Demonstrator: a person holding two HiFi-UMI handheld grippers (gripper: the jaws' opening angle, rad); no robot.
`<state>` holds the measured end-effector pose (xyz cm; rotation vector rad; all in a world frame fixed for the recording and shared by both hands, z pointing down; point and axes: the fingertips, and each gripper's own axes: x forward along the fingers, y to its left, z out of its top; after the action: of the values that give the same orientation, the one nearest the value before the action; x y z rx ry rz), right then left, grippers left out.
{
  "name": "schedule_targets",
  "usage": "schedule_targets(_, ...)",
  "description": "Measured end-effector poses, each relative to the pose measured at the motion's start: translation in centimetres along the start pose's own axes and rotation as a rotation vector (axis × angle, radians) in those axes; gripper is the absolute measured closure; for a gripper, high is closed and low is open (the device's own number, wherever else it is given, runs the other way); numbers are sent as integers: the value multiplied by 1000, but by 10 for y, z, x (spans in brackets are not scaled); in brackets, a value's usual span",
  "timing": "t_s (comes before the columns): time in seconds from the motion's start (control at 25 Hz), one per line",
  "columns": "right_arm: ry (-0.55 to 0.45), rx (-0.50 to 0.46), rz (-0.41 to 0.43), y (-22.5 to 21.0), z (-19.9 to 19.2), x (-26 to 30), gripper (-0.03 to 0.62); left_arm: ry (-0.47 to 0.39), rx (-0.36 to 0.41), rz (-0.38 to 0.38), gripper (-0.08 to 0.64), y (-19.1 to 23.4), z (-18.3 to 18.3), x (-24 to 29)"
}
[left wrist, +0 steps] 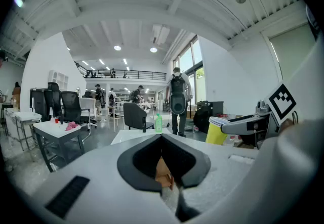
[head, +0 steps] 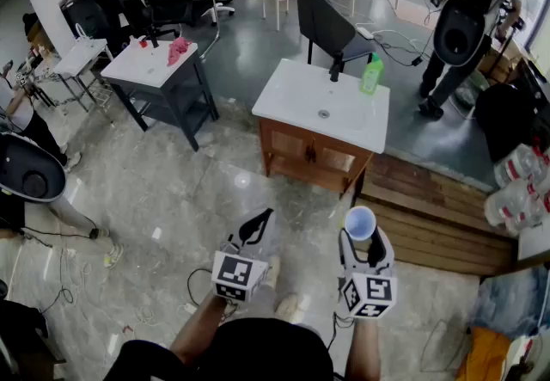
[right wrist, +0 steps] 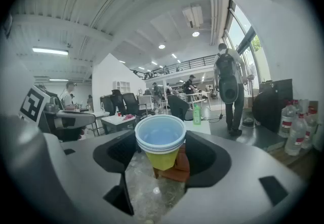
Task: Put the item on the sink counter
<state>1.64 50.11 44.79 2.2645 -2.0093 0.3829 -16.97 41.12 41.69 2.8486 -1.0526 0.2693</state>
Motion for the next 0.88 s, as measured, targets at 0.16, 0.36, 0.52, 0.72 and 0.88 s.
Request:
schedule_targets(0.16, 5, -2, 4, 1, 5, 14, 284, 7, -1, -1, 558, 10, 1, 13)
schedule_targets(0.36, 8, 6, 6, -2, 12, 39, 284, 15, -9, -8, 558, 24, 3, 35)
schedule_targets(0.52, 9, 9, 2, -7, 20, 65, 284, 18, -13, -13, 558, 39, 7, 58)
schedule_targets(0.72, 6, 19, -3, -11, 31, 99, 284, 16, -15, -21, 558, 59, 16, 89)
schedule_targets(0.88, 15, 24, -6, -5, 35, 127, 284, 16, -18, -28, 558, 82, 20, 108)
